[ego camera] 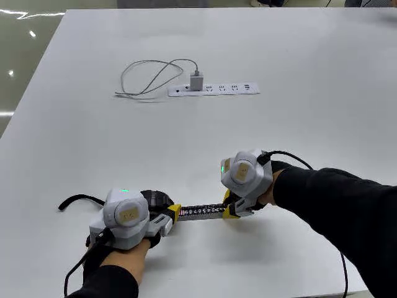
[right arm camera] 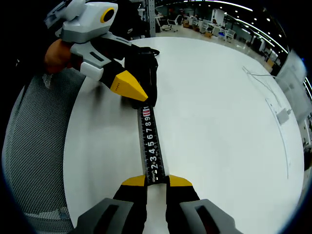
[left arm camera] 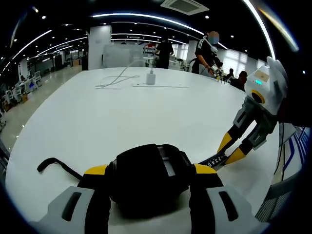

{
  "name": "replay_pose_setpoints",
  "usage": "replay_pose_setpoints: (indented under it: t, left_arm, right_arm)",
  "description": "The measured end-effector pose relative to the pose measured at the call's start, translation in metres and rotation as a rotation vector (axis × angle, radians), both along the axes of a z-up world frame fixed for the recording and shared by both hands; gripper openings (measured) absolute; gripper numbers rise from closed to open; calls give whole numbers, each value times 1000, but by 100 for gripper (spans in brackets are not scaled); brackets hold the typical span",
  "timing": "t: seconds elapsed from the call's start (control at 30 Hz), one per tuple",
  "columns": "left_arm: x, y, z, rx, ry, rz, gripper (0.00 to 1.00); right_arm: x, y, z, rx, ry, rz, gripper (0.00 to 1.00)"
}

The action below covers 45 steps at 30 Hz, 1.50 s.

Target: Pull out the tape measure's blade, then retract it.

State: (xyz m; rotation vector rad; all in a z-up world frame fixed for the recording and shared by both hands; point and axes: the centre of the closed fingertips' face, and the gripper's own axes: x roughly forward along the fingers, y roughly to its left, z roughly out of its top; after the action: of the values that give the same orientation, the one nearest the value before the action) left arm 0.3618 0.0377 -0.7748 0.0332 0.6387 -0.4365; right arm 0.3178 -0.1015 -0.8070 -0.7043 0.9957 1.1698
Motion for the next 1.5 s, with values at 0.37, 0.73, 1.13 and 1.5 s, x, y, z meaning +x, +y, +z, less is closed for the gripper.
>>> replay_pose_setpoints:
  t: [0.37, 0.73, 1.13, 1.5]
  left_arm:
    - [0, 0, 0, -4, 3, -2, 61]
    - [-1, 0, 0, -5, 4, -2, 61]
    - [-1, 0, 0, -5, 2, -1, 61]
    - [-1, 0, 0, -5, 2, -2, 61]
  right_arm:
    - [0, 5, 0, 21, 5, -2, 10]
    - [0, 12, 0, 29, 2, 3, 10]
    - [0, 16, 1, 36, 4, 2, 10]
    - [2, 20, 0, 43, 6, -7, 10]
